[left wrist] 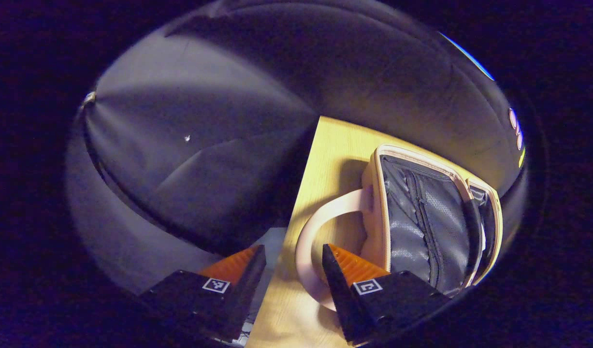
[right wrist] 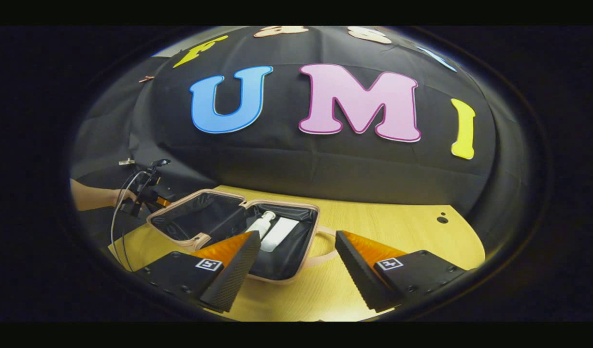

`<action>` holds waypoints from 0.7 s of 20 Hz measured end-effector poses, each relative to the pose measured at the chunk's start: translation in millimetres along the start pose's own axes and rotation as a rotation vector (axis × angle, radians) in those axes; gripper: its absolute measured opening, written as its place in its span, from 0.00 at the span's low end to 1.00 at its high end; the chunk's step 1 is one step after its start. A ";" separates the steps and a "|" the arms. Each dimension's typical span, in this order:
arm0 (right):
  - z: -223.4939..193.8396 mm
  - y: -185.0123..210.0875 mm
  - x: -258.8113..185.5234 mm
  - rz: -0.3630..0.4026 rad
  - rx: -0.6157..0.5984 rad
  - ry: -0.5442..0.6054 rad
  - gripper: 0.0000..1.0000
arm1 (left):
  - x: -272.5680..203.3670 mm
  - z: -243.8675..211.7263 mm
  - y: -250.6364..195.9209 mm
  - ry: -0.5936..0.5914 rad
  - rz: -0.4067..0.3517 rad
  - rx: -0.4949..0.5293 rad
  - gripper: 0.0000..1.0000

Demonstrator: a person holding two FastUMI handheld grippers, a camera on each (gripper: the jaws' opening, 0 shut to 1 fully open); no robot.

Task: First open the suitcase, pack the skin care products into it, and then close the suitcase.

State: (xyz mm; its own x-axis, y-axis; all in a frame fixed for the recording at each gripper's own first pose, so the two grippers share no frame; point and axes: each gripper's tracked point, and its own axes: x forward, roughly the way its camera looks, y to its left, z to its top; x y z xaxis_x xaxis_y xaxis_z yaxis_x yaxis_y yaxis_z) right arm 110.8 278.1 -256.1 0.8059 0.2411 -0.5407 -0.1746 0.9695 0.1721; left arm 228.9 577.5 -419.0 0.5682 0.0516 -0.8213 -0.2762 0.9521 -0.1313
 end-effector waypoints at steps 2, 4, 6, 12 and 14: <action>-2.7 0.8 -0.8 -0.002 0.003 0.004 0.99 | 0.4 -0.1 -9.7 0.025 -0.041 0.013 0.69; -3.6 2.7 -3.1 -0.001 0.005 0.003 0.99 | -1.2 3.2 -11.4 0.038 -0.045 0.016 0.43; -3.3 2.5 -5.6 -0.005 0.007 -0.001 0.99 | 3.8 -2.6 -9.9 0.039 -0.035 0.017 0.34; 0.9 -9.3 -8.4 -0.019 0.003 -0.024 0.99 | -16.3 17.7 -10.4 -0.048 0.045 -0.033 0.17; 3.6 -15.4 -10.9 -0.027 -0.002 -0.036 0.99 | -36.1 30.7 -11.1 -0.094 0.074 0.014 0.15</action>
State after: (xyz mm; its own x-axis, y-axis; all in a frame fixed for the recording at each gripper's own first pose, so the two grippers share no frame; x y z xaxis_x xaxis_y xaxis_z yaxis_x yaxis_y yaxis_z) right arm 106.8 260.4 -249.9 0.8302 0.2134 -0.5150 -0.1539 0.9757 0.1561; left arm 235.2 574.3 -370.8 0.6169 0.1490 -0.7728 -0.3091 0.9489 -0.0638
